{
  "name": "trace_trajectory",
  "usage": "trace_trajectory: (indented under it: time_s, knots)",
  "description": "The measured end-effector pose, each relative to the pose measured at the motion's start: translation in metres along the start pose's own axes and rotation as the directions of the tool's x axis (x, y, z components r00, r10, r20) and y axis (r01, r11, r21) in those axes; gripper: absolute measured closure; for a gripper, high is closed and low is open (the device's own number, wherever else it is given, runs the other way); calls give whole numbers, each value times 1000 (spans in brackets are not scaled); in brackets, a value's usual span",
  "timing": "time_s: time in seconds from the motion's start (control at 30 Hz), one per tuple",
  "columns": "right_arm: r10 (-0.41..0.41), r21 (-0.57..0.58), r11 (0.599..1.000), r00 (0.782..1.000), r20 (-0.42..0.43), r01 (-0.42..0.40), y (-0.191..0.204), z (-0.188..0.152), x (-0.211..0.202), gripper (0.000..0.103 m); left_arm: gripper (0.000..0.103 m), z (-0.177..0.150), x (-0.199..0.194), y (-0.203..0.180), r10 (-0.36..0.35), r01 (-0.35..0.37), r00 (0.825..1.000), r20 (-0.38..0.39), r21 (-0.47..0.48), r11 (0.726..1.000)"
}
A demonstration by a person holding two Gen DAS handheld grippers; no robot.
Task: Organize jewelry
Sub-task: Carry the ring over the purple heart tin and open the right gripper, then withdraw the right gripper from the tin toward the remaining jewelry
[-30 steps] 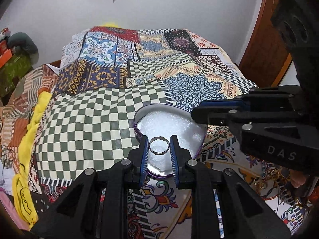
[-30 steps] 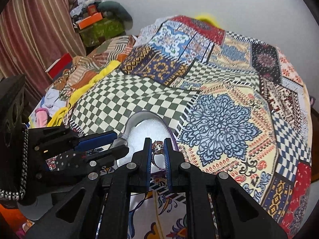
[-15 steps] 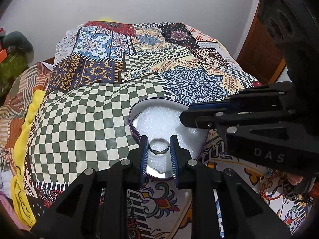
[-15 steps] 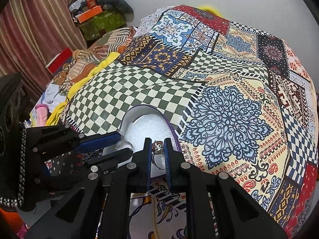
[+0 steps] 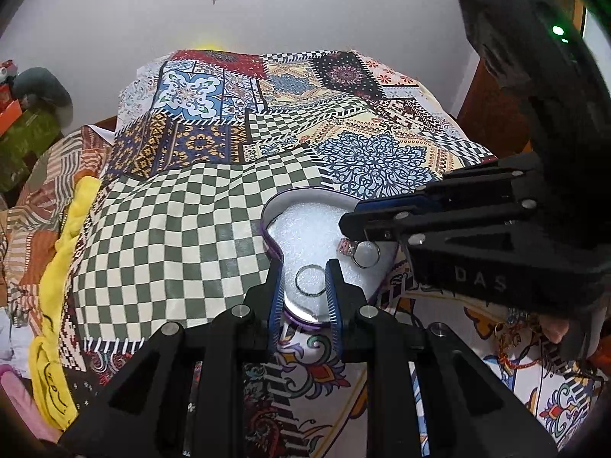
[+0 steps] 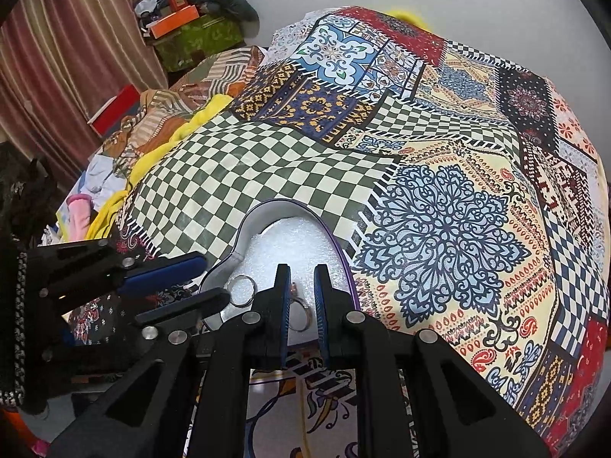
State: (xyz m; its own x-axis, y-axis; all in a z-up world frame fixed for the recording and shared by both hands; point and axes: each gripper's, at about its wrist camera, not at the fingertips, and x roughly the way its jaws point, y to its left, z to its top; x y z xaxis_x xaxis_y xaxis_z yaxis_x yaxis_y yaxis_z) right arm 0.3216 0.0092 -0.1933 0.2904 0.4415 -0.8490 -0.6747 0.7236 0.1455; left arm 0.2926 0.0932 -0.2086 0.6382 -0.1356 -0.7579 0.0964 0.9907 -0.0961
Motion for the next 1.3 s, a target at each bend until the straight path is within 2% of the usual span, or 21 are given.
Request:
trace_trajectory:
  time_s: [0.3,0.7,0.77,0.87,0.9,1.0,1.3]
  knots:
    - [-19,-15,1000,1000,4,19,5,-1,-11,91,82,-1,-17,3,22,-21,1000,17,-5,1000]
    - [-50,-20,998,994,95,52,19,-20,-72,90,82,3,-59,-11,28,-27,997,75,-3,1000]
    - [-58,-19,998,992,112,61,21,-25,-82,86,82,2,-70,-16,24,-24,996,89,1,1000]
    - [-70,-11,997,986,150,73,24,-34,-100,71,80,1,-84,-24,20,-21,994,107,5,1000]
    - [-74,-10,997,985,159,77,24,-36,-103,69,78,0,-89,-27,19,-20,993,113,6,1000]
    - [-85,-3,996,978,191,87,25,-45,-121,69,70,-2,-100,-34,18,-20,992,128,9,1000]
    - [-127,43,992,956,265,120,12,-75,-163,69,68,-9,-117,-59,-12,10,991,130,17,1000]
